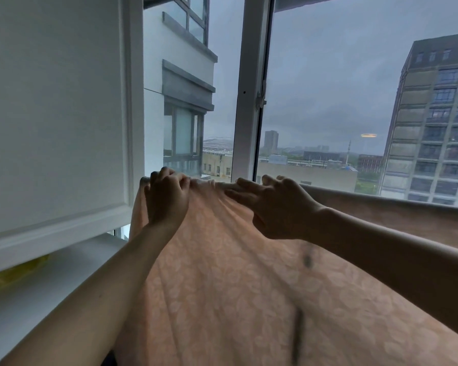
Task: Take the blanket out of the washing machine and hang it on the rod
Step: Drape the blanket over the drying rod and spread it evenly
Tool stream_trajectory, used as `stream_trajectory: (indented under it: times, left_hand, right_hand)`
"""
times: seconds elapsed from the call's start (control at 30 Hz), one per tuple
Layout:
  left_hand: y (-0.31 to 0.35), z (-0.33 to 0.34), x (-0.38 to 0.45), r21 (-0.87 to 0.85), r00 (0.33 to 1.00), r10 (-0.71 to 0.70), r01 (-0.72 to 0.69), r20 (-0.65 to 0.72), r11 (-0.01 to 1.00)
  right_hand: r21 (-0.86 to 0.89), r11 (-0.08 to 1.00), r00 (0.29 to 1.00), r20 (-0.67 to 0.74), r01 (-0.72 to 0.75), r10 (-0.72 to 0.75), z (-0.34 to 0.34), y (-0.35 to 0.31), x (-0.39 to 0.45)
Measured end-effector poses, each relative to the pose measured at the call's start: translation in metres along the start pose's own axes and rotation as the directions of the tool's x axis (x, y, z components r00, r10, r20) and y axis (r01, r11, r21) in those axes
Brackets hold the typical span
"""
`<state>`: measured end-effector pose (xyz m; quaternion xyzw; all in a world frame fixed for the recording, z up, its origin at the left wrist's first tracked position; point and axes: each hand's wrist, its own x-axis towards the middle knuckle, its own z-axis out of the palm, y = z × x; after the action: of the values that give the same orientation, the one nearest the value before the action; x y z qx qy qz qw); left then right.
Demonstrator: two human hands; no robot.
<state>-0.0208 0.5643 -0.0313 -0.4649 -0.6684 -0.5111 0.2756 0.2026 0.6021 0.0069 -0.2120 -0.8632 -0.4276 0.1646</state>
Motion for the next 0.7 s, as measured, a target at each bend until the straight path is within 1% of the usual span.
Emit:
stream_trajectory:
  times: [0.07,0.17,0.27,0.3,0.37,0.43,0.5,0.6,0.7]
  left_hand:
    - [-0.007,0.001,0.006,0.053,0.997,0.083,-0.082,-0.006,0.995]
    - [-0.023,-0.005,0.025,0.059,0.996,0.086,-0.083,-0.037,0.995]
    - [-0.040,-0.014,0.026,-0.024,0.989,0.029,-0.033,-0.146,0.999]
    - [-0.045,-0.013,0.018,-0.063,0.987,0.035,-0.046,-0.158,0.997]
    - [-0.059,-0.008,-0.006,-0.084,0.981,0.122,-0.135,-0.148,0.987]
    - [-0.077,0.001,-0.026,0.024,0.967,0.216,-0.215,-0.133,0.976]
    - [-0.089,0.006,-0.028,0.135,0.960,0.261,-0.247,-0.098,0.960]
    - [-0.089,0.007,-0.020,0.225,0.956,0.291,-0.279,-0.026,0.934]
    - [-0.091,0.005,-0.014,0.291,0.914,0.405,-0.392,0.019,0.873]
  right_hand:
    - [-0.007,1.000,1.000,-0.002,0.012,-0.012,0.001,0.001,0.002]
    - [-0.018,1.000,1.000,-0.008,0.021,-0.021,0.001,0.002,0.001]
    - [-0.015,1.000,1.000,-0.029,-0.012,0.012,0.000,0.000,0.003]
    - [-0.016,1.000,0.999,-0.035,-0.015,0.014,0.000,-0.002,0.004]
    - [-0.031,1.000,0.999,-0.036,0.001,-0.002,0.000,-0.004,0.006]
    - [-0.053,0.999,1.000,-0.027,0.012,-0.014,0.002,-0.007,0.006]
    - [-0.064,0.998,0.999,-0.036,0.007,-0.009,0.003,-0.011,0.009]
    - [-0.053,0.999,0.999,-0.036,0.006,-0.008,0.008,-0.017,0.018]
    - [-0.061,0.998,1.000,-0.027,-0.013,0.012,0.010,-0.024,0.026]
